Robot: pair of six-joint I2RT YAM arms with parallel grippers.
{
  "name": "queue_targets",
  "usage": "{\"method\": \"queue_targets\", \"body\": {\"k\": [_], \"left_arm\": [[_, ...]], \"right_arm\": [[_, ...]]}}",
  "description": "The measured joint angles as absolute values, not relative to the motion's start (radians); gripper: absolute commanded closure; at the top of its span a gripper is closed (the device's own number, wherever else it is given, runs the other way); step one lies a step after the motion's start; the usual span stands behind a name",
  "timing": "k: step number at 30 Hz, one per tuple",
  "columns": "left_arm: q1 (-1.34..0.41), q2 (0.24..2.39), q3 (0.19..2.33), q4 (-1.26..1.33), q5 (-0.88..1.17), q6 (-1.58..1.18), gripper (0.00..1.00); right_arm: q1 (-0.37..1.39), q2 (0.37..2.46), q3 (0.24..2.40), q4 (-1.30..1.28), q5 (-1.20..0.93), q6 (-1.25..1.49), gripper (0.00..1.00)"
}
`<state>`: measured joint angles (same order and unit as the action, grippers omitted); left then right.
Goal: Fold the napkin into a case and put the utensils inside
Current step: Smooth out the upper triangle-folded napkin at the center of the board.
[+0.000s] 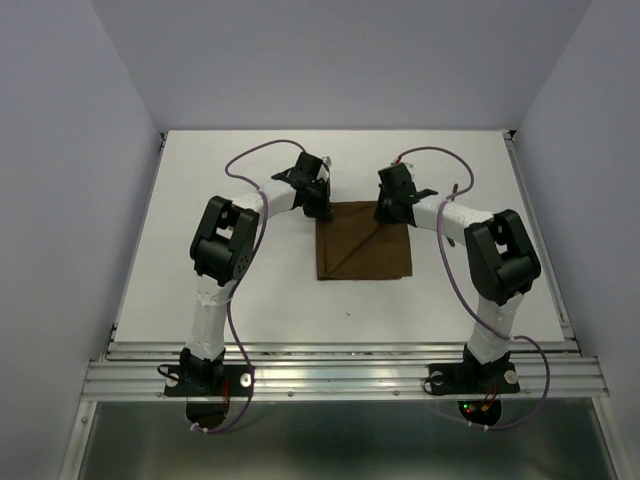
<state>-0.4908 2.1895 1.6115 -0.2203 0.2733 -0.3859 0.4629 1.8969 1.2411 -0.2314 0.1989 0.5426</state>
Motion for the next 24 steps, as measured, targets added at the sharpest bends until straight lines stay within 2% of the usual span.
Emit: {"method": "queue_targets", "body": {"k": [7,13,24], "left_arm": [[-0.49,2.189,1.612,-0.22,0.274,-0.382,1.0],[-0.491,2.189,1.612,-0.221,0.274,-0.381,1.0],[-0.491,2.189,1.612,-0.224,0.274,-0.374,1.0]], "right_arm": [[0.345,1.921,1.322,-0.226,0.202,0.533,0.89],[0.332,2.006,1.341,-0.224,0.196,0.527,0.9],[0.306,1.973,1.361,-0.255,0.2,0.52,0.87]]}}
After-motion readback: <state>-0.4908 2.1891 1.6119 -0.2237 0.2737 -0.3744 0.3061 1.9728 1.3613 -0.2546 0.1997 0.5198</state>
